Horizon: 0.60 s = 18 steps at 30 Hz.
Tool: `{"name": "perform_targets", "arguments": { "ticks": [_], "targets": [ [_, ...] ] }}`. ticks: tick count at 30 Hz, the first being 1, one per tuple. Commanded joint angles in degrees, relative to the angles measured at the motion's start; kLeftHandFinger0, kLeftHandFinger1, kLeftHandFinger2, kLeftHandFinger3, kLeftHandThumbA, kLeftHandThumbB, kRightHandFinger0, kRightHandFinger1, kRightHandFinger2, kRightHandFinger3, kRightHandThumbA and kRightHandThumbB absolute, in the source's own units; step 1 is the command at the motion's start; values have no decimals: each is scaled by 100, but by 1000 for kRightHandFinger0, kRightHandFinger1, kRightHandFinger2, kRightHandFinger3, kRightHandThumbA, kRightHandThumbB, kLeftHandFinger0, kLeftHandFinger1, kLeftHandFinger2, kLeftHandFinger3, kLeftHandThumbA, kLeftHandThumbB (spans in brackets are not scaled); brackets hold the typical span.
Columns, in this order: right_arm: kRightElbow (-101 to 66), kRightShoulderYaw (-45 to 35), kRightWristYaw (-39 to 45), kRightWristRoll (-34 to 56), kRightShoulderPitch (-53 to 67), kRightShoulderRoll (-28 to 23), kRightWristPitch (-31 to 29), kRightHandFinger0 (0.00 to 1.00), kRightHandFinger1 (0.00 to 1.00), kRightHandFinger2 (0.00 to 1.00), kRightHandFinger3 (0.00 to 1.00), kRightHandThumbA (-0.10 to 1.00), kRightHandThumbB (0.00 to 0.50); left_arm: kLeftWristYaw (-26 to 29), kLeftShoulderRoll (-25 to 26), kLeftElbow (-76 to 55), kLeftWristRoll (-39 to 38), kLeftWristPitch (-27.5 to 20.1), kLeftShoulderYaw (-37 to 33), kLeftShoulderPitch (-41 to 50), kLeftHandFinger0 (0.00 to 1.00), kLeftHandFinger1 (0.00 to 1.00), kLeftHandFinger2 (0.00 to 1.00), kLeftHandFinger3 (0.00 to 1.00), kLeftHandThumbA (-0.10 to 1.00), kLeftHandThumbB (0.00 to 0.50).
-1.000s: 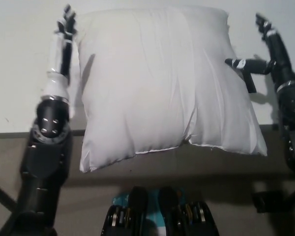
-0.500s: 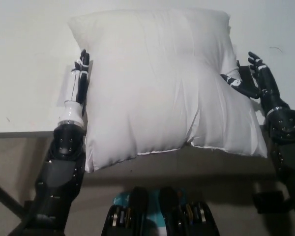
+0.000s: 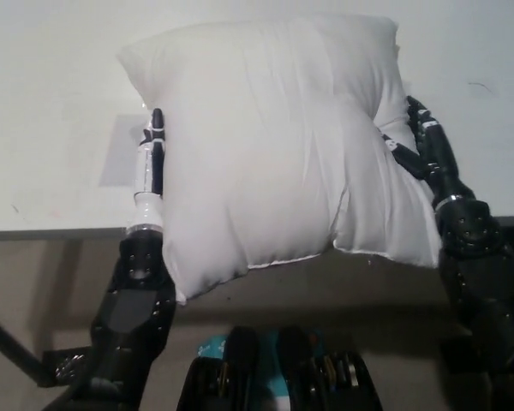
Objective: The robot uses both hands to lift the pillow and then drops it on the table
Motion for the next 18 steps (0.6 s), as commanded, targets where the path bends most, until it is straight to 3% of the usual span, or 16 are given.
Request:
{"name": "perform_targets", "arguments": {
  "ticks": [1,5,14,15,18],
  "targets": [
    [-172,175,628,294,-344,408,578,1000,1000,1000,1000,1000,339,14,-506,221,-48,-16,-155,-442,1000,1000,1000,1000,1000,167],
    [-520,207,744,488,-255,620,821,1000,1000,1000,1000,1000,390,88,-669,313,-49,-44,-209,-457,1000,1000,1000,1000,1000,146],
    [-972,337,1271,803,-243,631,1471,1000,1000,1000,1000,1000,409,12,-781,498,-135,-159,-293,-536,1000,1000,1000,1000,1000,147],
    [-995,354,1347,835,-228,633,1430,1000,1000,1000,1000,1000,402,-36,-790,504,-144,-167,-313,-540,1000,1000,1000,1000,1000,128],
    [-1086,407,1301,821,-207,701,1417,1000,1000,1000,1000,1000,416,-67,-837,458,-154,-111,-366,-546,1000,1000,1000,1000,1000,140]
  ]
}}
